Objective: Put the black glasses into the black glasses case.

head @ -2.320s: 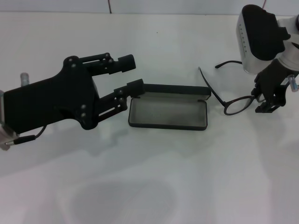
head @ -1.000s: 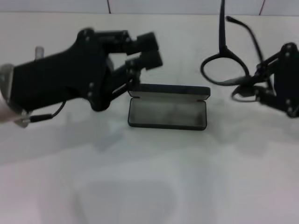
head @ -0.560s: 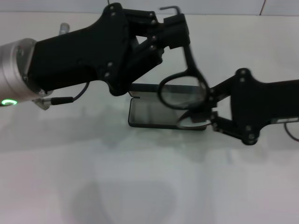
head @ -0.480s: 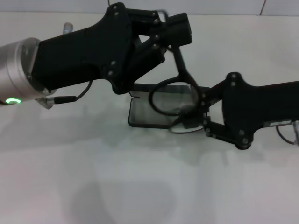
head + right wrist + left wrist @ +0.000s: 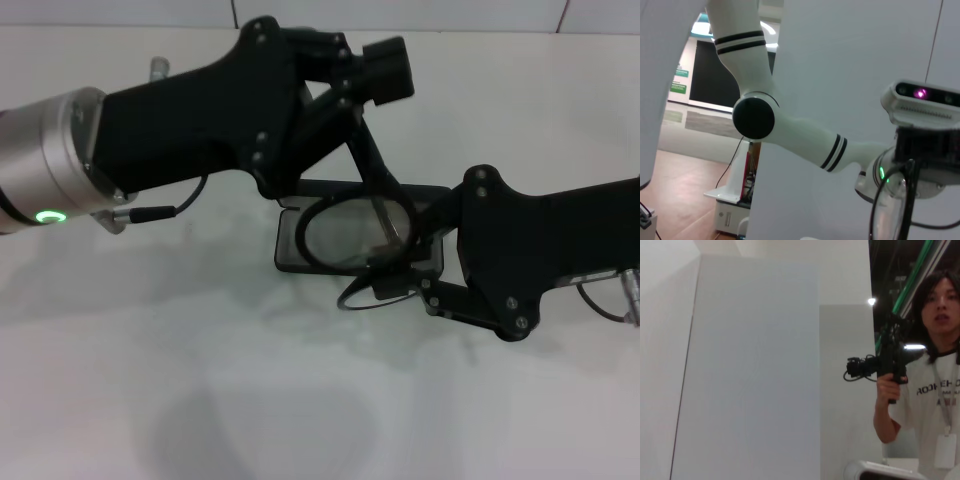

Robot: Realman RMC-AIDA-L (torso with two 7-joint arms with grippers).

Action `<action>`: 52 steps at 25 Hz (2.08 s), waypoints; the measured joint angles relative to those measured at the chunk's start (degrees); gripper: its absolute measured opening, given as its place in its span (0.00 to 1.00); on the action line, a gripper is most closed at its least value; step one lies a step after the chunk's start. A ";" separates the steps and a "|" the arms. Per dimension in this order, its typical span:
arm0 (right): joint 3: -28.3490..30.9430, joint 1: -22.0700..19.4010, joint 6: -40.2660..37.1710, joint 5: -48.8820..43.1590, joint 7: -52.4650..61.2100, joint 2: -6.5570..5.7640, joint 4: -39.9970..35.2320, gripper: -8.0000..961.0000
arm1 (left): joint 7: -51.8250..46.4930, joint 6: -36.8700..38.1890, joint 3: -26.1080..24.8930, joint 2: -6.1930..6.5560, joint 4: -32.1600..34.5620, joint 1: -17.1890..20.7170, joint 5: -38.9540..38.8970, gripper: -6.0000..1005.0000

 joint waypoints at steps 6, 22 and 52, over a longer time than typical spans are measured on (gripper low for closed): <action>-0.05 -0.37 -0.50 0.60 -0.32 0.12 0.10 0.12 | -0.44 0.28 0.20 0.01 -0.04 0.19 1.01 0.06; -0.06 -0.93 -1.10 2.19 -1.78 0.11 0.81 0.12 | -0.70 0.65 2.45 0.18 -0.04 0.23 2.44 0.06; 0.35 -1.93 -1.48 3.23 -4.10 0.02 2.35 0.12 | -0.70 3.01 -2.57 0.25 0.48 1.87 2.15 0.06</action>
